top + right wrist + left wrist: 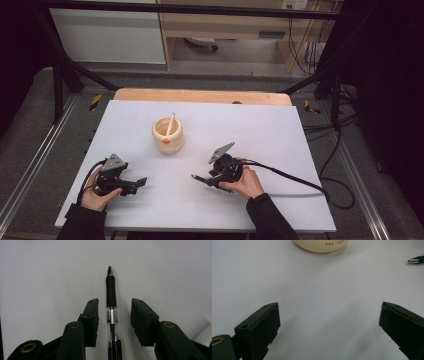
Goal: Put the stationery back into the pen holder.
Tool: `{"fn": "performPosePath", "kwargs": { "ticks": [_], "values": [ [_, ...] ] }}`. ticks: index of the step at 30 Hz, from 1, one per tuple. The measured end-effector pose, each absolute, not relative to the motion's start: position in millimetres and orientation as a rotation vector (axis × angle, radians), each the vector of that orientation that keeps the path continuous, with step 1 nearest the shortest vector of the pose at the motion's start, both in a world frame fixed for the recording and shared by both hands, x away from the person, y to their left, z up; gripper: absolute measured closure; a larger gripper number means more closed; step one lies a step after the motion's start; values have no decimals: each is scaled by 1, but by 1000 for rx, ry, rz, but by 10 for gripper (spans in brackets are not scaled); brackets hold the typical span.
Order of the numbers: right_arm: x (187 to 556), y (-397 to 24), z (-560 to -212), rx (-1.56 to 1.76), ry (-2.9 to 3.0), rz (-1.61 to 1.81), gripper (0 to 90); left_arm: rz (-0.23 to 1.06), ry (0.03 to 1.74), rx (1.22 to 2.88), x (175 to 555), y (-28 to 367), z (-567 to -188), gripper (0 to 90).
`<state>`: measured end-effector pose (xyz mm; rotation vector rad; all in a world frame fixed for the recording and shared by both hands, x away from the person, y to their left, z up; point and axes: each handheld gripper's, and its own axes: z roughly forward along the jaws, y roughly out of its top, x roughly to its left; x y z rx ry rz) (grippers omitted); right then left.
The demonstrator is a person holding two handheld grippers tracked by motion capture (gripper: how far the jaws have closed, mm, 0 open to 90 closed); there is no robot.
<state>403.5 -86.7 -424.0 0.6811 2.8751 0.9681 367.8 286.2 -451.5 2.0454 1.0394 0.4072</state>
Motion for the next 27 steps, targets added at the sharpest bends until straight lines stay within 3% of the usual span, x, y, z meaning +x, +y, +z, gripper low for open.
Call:
{"fn": "performPosePath", "kwargs": {
  "ticks": [13, 27],
  "values": [
    [404, -83, -433, 669, 2917, 935, 743, 409, 1039, 2054, 368, 286, -452, 36],
    [406, -83, -435, 657, 2932, 897, 791, 412, 1039, 2059, 368, 285, -453, 36]
  ]
}}
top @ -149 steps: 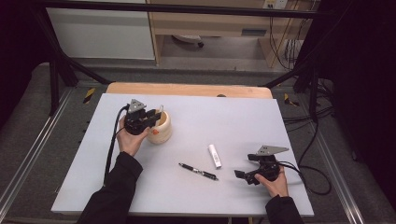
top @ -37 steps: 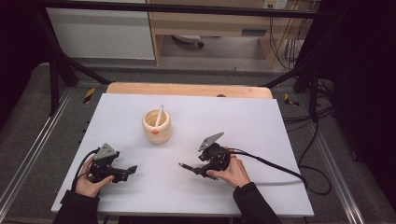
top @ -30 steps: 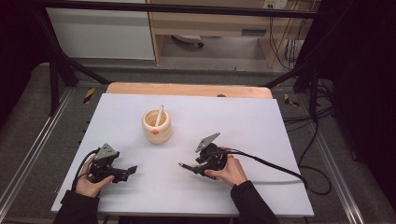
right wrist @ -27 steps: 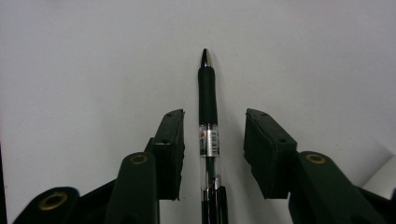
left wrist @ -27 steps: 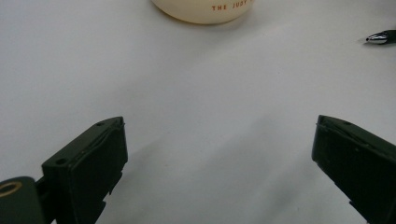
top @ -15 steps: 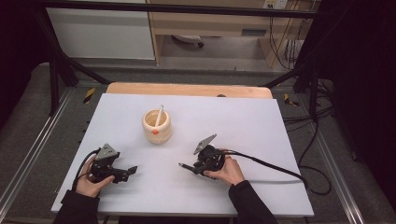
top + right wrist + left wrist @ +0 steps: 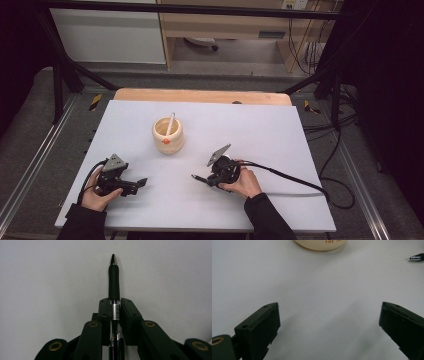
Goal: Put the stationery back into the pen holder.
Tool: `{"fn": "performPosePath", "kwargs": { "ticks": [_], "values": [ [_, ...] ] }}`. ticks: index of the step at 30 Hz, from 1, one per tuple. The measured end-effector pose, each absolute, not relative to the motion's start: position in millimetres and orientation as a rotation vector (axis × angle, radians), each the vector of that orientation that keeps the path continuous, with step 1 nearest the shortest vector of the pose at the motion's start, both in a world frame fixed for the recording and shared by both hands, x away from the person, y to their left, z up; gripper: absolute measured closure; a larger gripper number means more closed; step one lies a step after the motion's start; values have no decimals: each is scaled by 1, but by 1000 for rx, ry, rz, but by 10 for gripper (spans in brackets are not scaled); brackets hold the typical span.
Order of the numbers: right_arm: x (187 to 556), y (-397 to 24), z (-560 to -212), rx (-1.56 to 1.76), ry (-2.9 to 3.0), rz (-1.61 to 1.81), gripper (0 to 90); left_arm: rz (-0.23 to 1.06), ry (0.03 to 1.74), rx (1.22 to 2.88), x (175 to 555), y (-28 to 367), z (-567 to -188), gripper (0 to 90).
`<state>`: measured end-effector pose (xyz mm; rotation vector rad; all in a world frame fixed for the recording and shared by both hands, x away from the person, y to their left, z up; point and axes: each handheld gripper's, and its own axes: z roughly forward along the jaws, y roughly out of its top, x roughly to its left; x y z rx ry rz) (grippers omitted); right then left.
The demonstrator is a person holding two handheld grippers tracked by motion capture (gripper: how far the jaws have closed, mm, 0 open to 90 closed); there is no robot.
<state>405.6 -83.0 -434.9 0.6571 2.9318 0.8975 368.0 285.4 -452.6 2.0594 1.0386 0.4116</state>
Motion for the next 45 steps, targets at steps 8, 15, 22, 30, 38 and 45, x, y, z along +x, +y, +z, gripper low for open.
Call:
{"fn": "performPosePath", "kwargs": {
  "ticks": [8, 15, 22, 30, 38, 45],
  "values": [
    [405, -83, -435, 662, 2931, 891, 796, 412, 1039, 2060, 368, 285, -453, 37],
    [405, -83, -435, 674, 2930, 892, 798, 411, 1040, 2059, 368, 286, -453, 36],
    [405, -84, -433, 695, 2943, 876, 799, 410, 1040, 2060, 368, 286, -453, 36],
    [405, -86, -427, 707, 2939, 881, 799, 409, 1039, 2061, 368, 285, -453, 36],
    [404, -90, -419, 727, 2931, 900, 800, 409, 1039, 2061, 368, 285, -453, 36],
    [404, -91, -416, 739, 2930, 895, 801, 409, 1040, 2061, 368, 285, -453, 36]
  ]
}}
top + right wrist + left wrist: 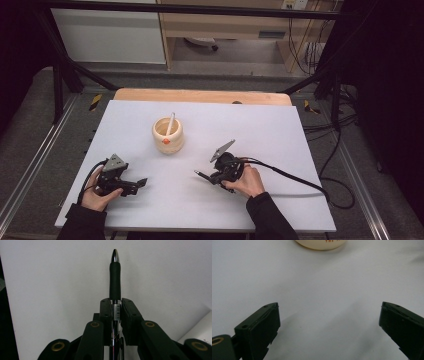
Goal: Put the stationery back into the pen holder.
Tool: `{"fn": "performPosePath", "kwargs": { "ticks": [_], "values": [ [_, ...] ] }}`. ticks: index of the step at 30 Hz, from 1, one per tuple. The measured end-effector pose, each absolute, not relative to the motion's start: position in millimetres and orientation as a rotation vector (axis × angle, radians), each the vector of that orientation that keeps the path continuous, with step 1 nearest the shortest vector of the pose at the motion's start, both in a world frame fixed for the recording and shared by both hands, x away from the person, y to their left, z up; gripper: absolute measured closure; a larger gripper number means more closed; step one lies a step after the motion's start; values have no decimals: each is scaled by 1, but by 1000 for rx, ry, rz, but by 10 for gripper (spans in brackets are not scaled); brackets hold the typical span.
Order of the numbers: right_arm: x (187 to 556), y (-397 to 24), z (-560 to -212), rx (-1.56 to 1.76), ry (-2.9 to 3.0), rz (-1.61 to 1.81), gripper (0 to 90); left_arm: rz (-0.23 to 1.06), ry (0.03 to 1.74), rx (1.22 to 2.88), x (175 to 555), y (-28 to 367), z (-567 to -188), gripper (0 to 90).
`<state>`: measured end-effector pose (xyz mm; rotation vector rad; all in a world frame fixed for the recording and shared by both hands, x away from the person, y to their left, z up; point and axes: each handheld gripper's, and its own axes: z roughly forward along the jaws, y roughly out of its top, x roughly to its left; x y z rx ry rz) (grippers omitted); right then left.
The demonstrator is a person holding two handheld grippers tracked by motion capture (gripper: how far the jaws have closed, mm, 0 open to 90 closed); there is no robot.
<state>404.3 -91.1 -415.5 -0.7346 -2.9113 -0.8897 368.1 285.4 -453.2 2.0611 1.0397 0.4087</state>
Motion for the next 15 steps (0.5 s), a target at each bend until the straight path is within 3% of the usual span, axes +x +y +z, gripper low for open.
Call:
{"fn": "performPosePath", "kwargs": {
  "ticks": [15],
  "values": [
    [402, -97, -394, -782, -2896, -1029, 800, 410, 1038, 2062, 368, 285, -453, 37]
  ]
}}
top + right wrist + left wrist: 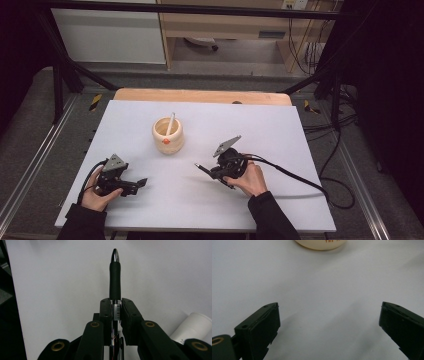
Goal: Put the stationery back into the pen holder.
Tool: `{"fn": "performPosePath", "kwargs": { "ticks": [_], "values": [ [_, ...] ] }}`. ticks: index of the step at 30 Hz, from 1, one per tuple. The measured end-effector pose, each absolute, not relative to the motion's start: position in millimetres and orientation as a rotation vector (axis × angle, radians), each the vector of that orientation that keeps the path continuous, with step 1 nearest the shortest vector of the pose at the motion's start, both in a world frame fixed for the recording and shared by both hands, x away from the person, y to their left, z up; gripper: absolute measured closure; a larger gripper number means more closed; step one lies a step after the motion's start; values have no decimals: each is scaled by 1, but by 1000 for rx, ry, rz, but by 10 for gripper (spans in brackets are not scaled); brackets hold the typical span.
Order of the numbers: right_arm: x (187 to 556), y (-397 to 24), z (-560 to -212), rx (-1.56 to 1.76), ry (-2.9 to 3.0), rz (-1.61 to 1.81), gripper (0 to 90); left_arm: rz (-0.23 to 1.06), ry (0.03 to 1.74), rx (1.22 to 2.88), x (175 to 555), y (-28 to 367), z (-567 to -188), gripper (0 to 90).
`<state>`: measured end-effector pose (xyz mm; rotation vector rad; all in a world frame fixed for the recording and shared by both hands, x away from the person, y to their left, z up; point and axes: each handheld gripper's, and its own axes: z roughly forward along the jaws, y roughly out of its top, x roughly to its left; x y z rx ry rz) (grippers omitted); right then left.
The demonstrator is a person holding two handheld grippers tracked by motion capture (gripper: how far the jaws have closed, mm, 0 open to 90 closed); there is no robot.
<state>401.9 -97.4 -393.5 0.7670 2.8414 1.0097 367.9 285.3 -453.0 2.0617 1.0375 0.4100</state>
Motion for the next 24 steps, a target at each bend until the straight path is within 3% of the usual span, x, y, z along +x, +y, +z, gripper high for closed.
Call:
{"fn": "performPosePath", "kwargs": {
  "ticks": [24],
  "values": [
    [406, -109, -353, 924, 2381, 1448, 800, 411, 1033, 2058, 368, 285, -452, 37]
  ]
}}
